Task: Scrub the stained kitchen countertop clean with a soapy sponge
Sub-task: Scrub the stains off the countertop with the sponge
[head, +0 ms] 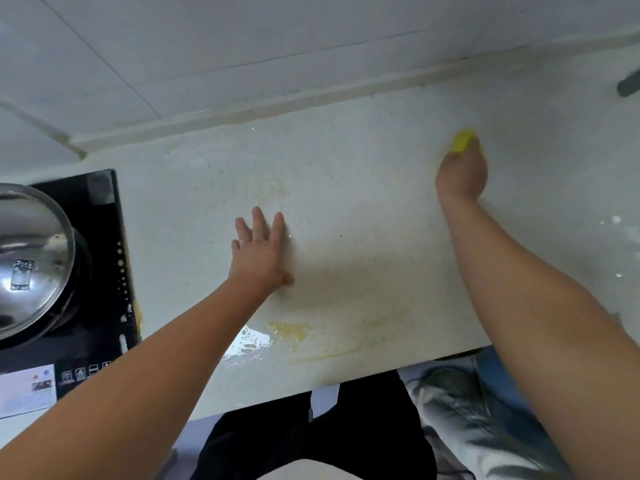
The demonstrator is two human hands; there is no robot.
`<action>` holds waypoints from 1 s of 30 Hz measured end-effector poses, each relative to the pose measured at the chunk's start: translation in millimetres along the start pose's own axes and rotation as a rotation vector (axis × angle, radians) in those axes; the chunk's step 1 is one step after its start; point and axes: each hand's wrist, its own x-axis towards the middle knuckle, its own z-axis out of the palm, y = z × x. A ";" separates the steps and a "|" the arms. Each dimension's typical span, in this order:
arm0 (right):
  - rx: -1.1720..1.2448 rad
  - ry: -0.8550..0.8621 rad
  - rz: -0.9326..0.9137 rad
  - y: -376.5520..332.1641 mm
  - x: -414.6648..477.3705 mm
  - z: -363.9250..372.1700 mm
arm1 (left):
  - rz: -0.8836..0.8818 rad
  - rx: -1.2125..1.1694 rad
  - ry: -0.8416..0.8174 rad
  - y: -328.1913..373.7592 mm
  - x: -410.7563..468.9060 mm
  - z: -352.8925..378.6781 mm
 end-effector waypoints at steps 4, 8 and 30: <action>-0.008 -0.099 -0.032 -67.6 -20.3 43.1 | -0.015 -0.007 -0.027 0.9 0.9 -4.7; -0.098 -0.406 -0.556 -116.3 -128.3 62.9 | -0.037 -0.003 -0.042 -2.1 -0.6 -2.3; -0.186 -0.580 -0.570 5.7 -226.6 12.7 | -0.049 -0.034 -0.047 5.6 2.3 -11.1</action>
